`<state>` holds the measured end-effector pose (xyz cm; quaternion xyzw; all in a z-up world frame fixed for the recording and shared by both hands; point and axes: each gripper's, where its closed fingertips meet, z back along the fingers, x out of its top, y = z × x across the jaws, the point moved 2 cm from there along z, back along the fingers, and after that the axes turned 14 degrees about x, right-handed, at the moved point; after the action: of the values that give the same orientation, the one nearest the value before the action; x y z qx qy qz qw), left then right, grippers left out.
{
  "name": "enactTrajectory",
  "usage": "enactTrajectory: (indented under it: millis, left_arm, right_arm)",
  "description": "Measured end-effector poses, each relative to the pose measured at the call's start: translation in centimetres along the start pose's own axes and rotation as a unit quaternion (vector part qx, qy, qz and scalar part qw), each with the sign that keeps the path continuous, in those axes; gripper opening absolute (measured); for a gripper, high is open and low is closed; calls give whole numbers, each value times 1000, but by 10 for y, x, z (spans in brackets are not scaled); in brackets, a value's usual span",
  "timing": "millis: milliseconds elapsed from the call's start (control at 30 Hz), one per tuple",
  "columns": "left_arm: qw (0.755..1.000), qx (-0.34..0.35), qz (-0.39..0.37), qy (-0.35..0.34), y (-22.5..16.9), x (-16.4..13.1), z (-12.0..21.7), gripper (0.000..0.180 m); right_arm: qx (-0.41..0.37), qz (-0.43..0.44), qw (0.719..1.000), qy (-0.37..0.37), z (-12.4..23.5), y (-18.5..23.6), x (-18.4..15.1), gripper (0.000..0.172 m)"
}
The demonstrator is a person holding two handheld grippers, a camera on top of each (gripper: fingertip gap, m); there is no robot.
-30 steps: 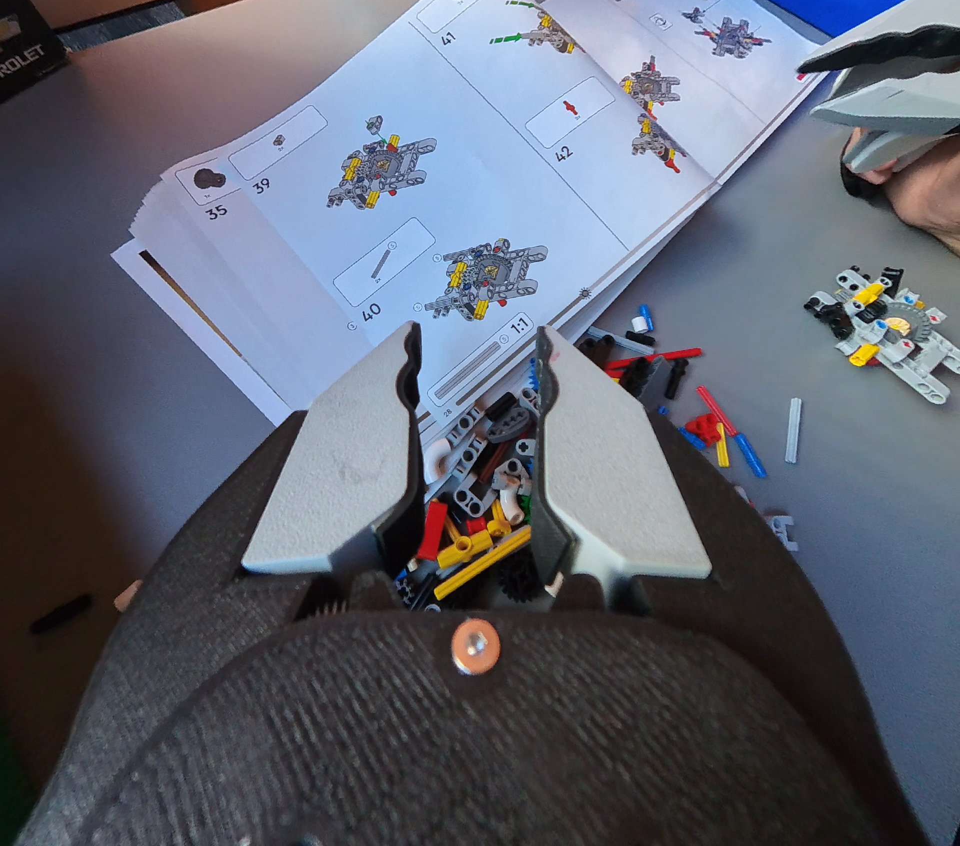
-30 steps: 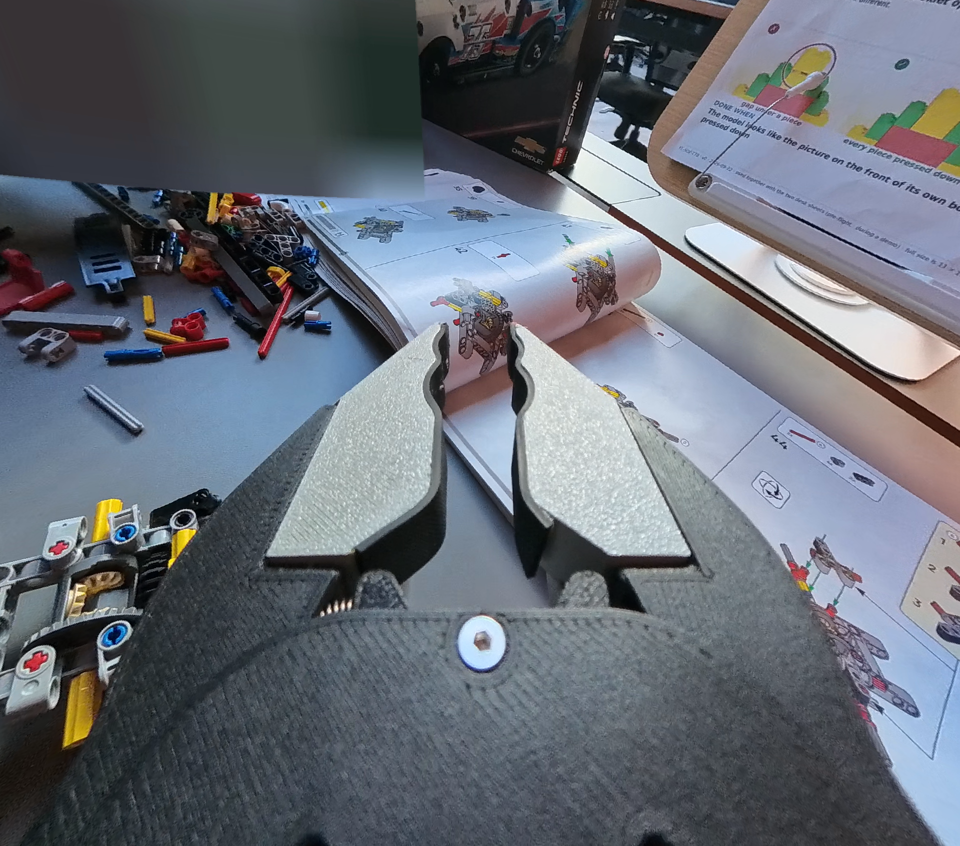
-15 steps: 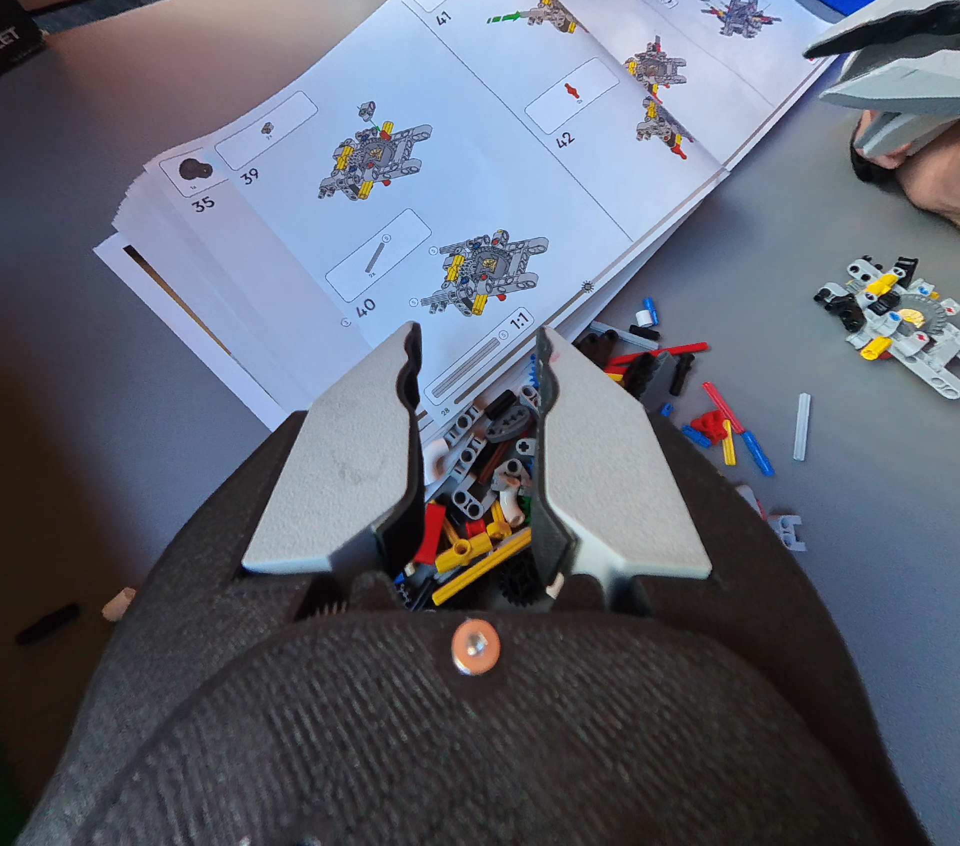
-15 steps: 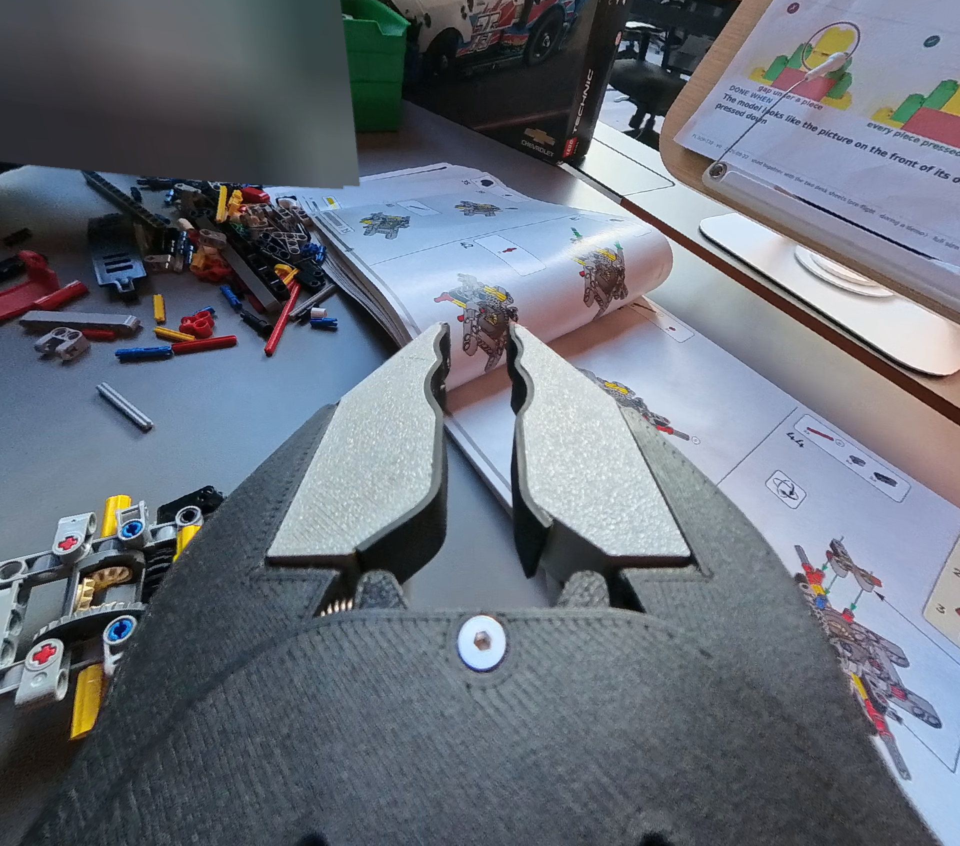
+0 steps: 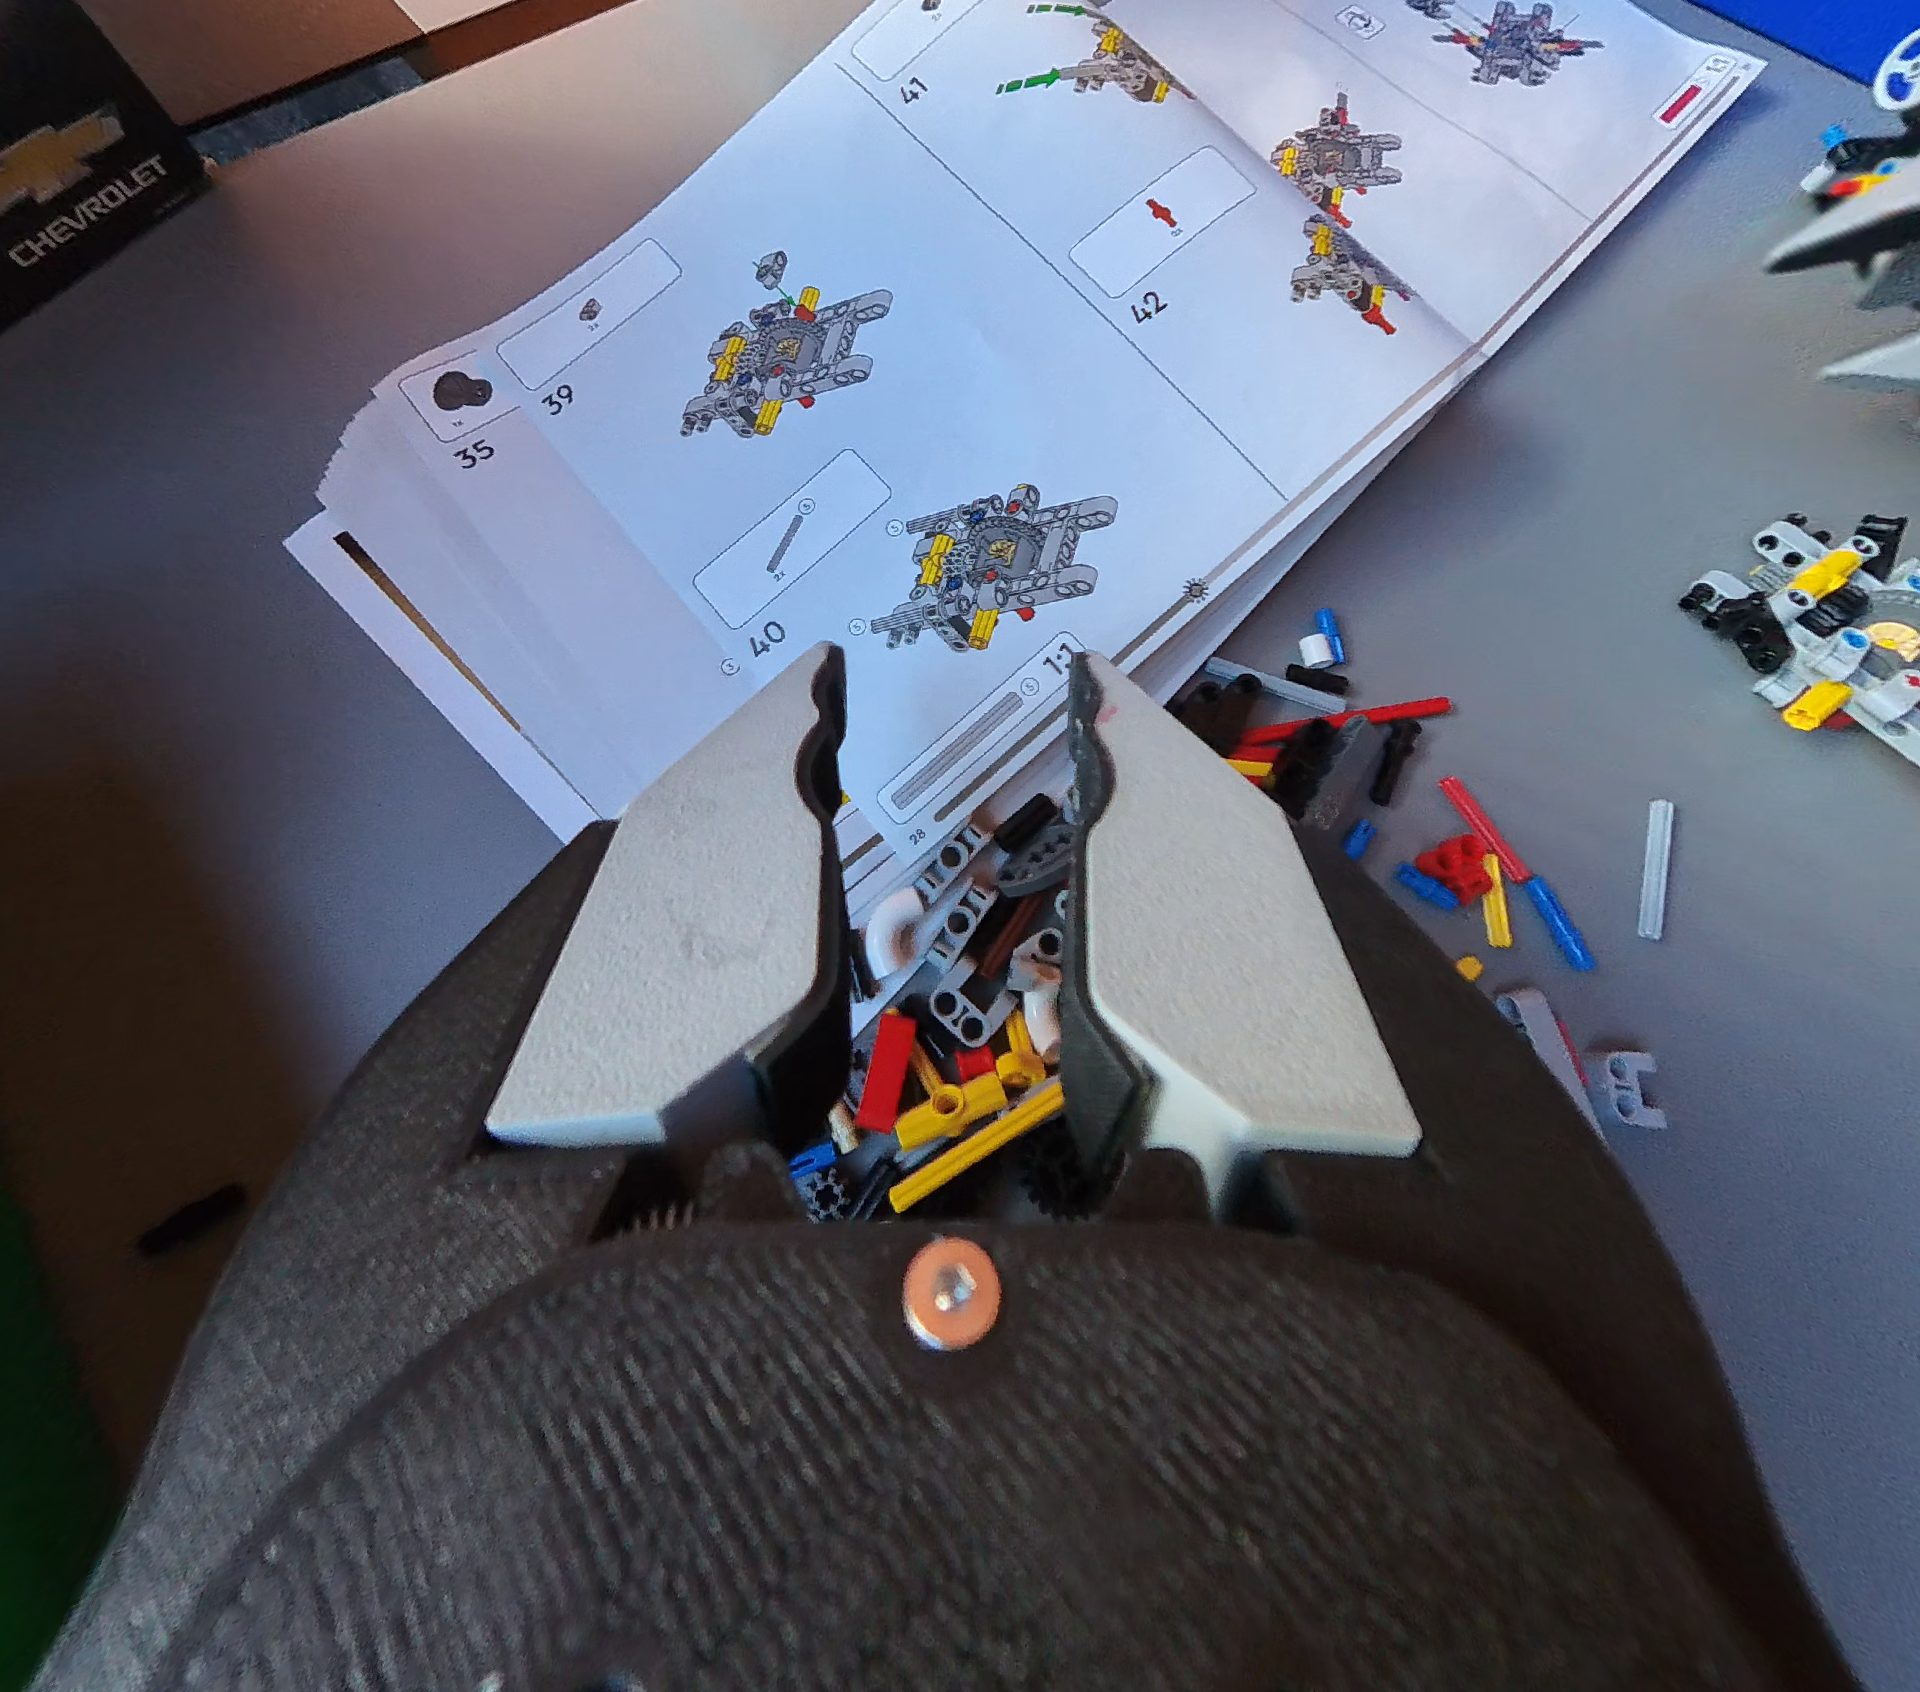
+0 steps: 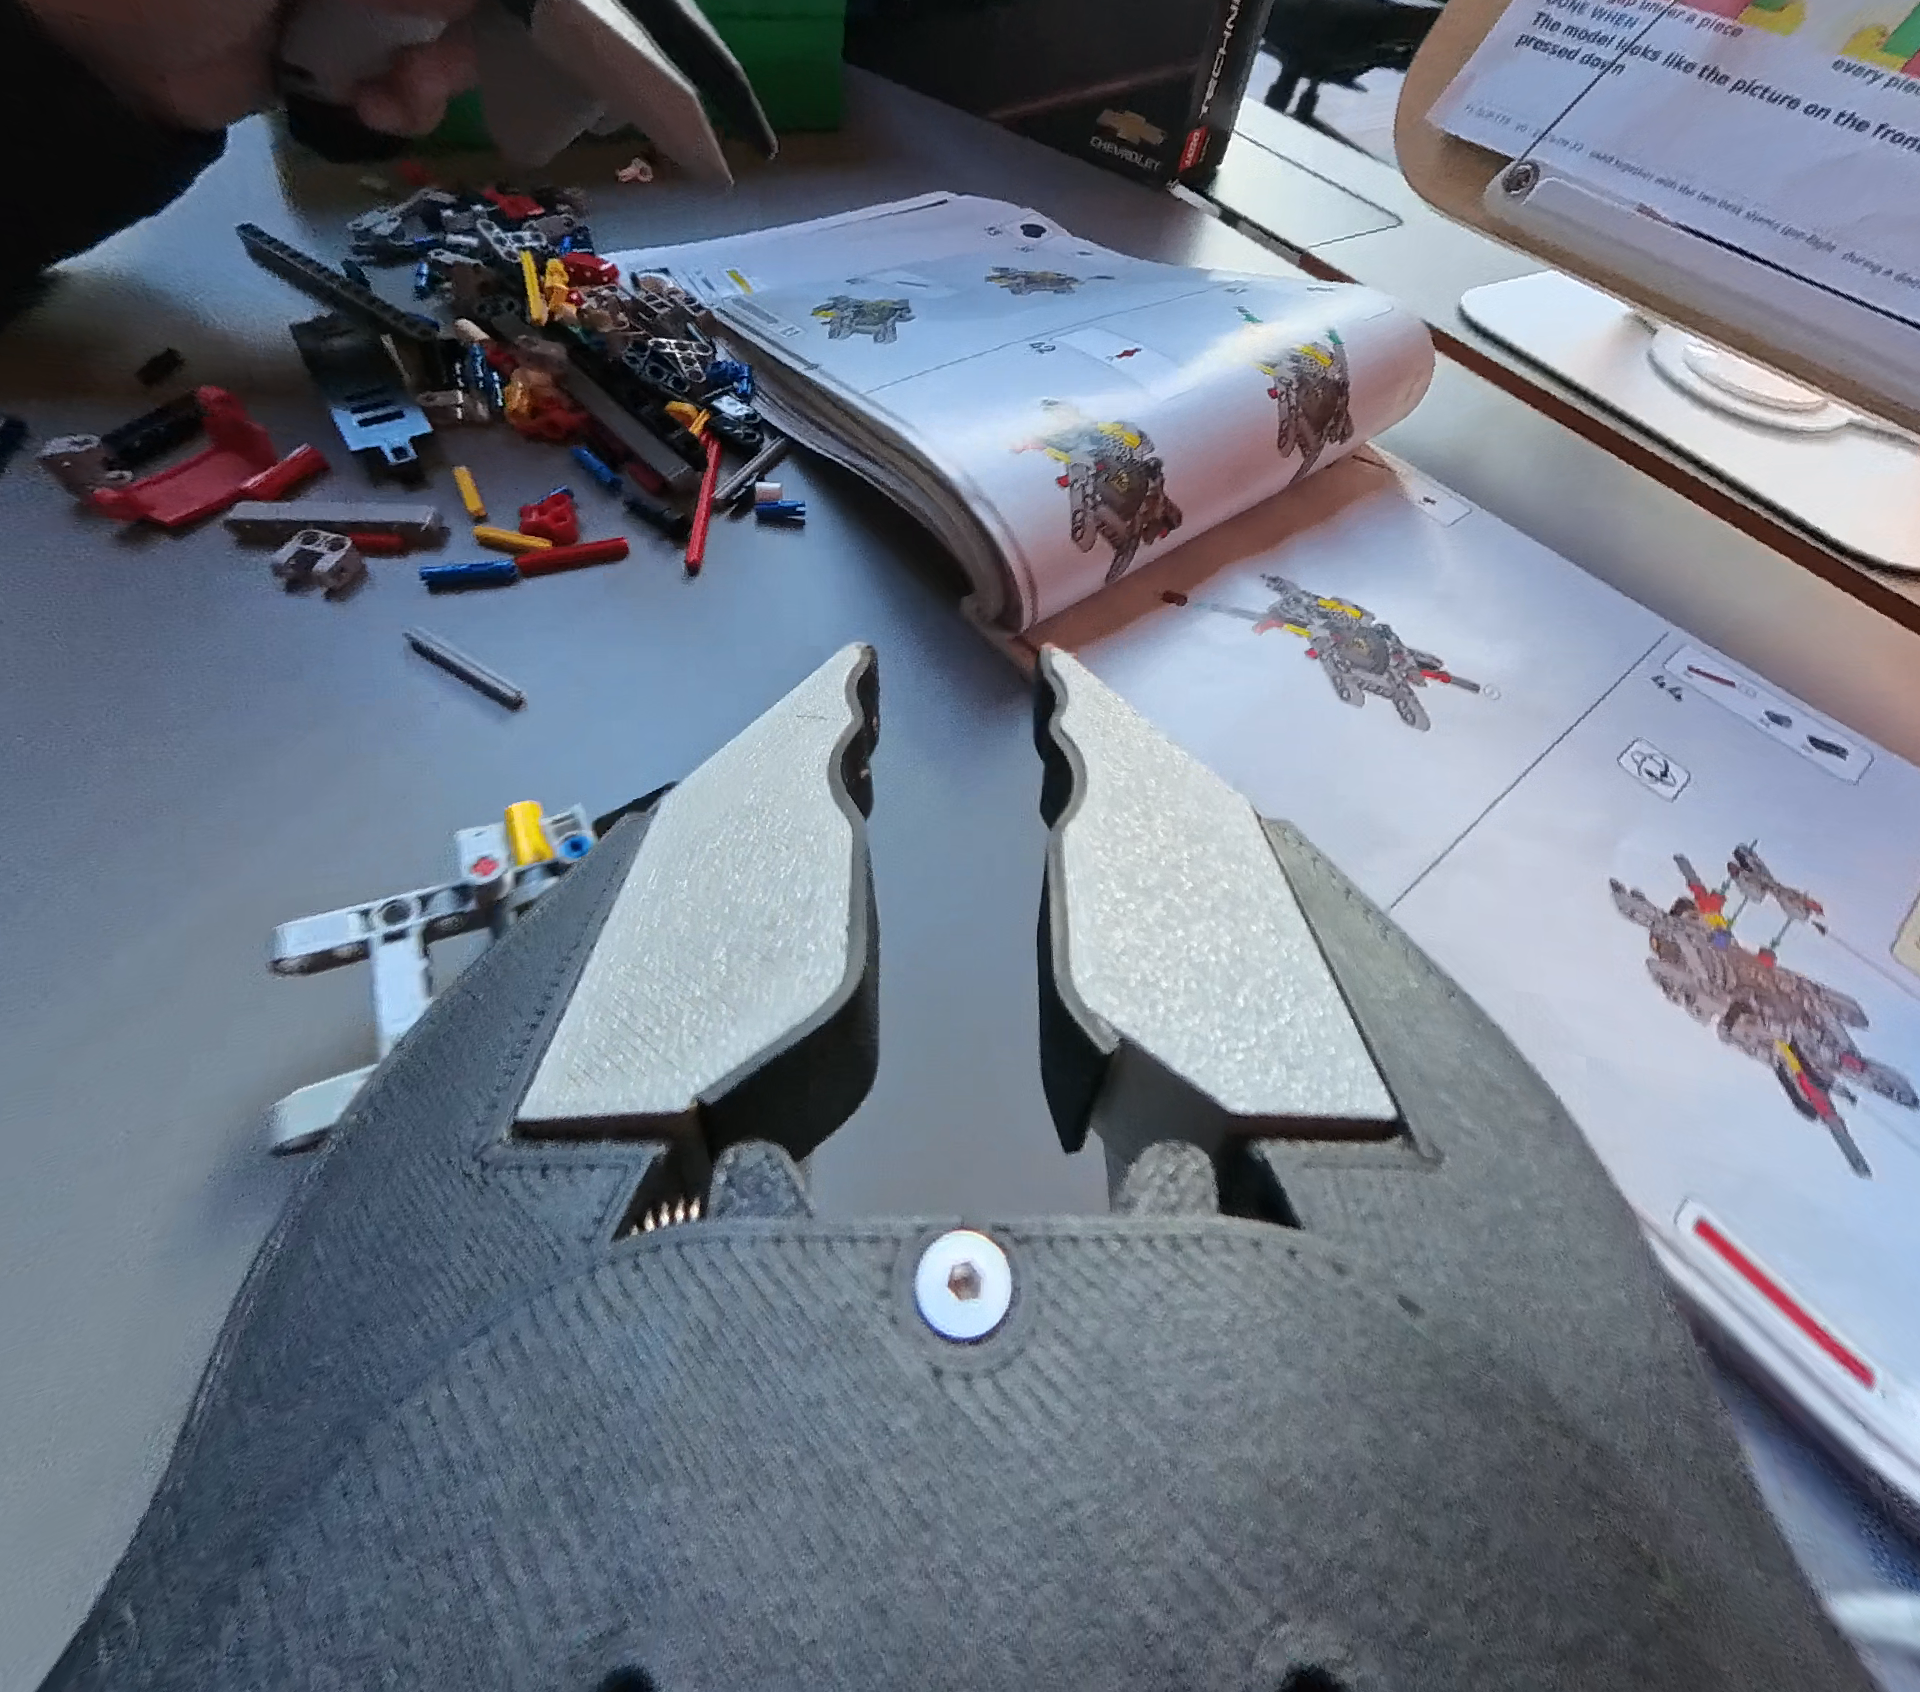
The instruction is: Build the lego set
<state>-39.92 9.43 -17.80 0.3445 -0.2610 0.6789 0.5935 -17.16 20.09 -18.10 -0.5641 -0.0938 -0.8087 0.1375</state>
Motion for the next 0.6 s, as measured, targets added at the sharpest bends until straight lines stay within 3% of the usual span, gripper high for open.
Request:
enactTrajectory:
  millis: [267,600]
  left_arm:
    - [1000,-5,-2,7,-1,-2,-2,41]
    - [1000,-8,0,10,-1,-3,-2,41]
  right_arm:
    - [-30,-14,999,-32,24,21,-1,27]
    - [-20,-28,999,-35,23,18,-1,28]
